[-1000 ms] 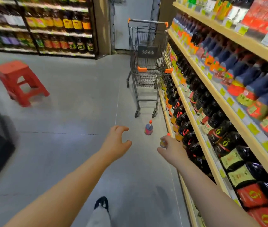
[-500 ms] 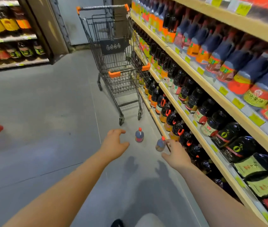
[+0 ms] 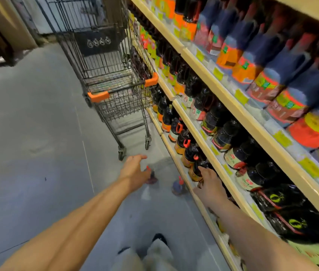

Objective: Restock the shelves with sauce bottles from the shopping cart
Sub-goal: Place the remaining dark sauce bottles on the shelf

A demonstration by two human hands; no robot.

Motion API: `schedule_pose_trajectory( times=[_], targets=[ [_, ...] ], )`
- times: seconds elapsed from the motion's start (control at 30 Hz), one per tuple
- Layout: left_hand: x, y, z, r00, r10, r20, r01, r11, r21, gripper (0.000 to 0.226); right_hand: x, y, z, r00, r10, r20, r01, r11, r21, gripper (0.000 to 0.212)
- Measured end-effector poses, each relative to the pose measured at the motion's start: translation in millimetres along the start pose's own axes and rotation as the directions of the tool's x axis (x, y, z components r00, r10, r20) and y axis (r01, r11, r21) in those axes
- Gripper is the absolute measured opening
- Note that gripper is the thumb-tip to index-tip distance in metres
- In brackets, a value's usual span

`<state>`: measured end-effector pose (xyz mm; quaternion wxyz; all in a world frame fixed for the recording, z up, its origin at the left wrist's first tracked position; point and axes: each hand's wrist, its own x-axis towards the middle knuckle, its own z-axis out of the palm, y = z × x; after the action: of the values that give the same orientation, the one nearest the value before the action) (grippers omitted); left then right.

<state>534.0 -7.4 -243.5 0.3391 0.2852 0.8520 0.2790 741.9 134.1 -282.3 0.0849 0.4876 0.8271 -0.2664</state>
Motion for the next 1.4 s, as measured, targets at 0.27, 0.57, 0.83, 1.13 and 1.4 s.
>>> schedule_pose_trajectory(
  times=[0.27, 0.57, 0.83, 1.13, 1.4],
  targets=[
    [121.1, -59.0, 68.7, 0.987, -0.149, 0.058, 0.157, 0.974, -0.163, 0.036, 117.2, 6.9, 93.8, 0.993, 0.003, 0.12, -0.013, 0.997, 0.078, 0.036],
    [255.7, -176.7, 197.5, 0.901, -0.411, 0.141, 0.432, 0.881, -0.192, 0.047, 227.0, 74.9, 247.9, 0.971, 0.197, 0.137, -0.212, 0.972, 0.1, 0.025],
    [345.3, -264.7, 284.5, 0.84, -0.511, 0.182, 0.539, 0.753, -0.378, 0.048, 305.7, 155.9, 356.9, 0.921, 0.389, 0.01, -0.376, 0.884, 0.277, 0.022],
    [364.9, -275.3, 323.7, 0.793, -0.524, 0.31, 0.607, 0.647, -0.461, 0.037, 312.7, 179.9, 386.3, 0.861, 0.486, 0.151, -0.502, 0.766, 0.401, 0.041],
    [391.8, -270.3, 319.0, 0.824, -0.534, 0.19, 0.523, 0.588, -0.617, 0.029, 309.9, 165.8, 385.6, 0.792, 0.429, 0.434, -0.609, 0.511, 0.606, 0.009]
  ],
)
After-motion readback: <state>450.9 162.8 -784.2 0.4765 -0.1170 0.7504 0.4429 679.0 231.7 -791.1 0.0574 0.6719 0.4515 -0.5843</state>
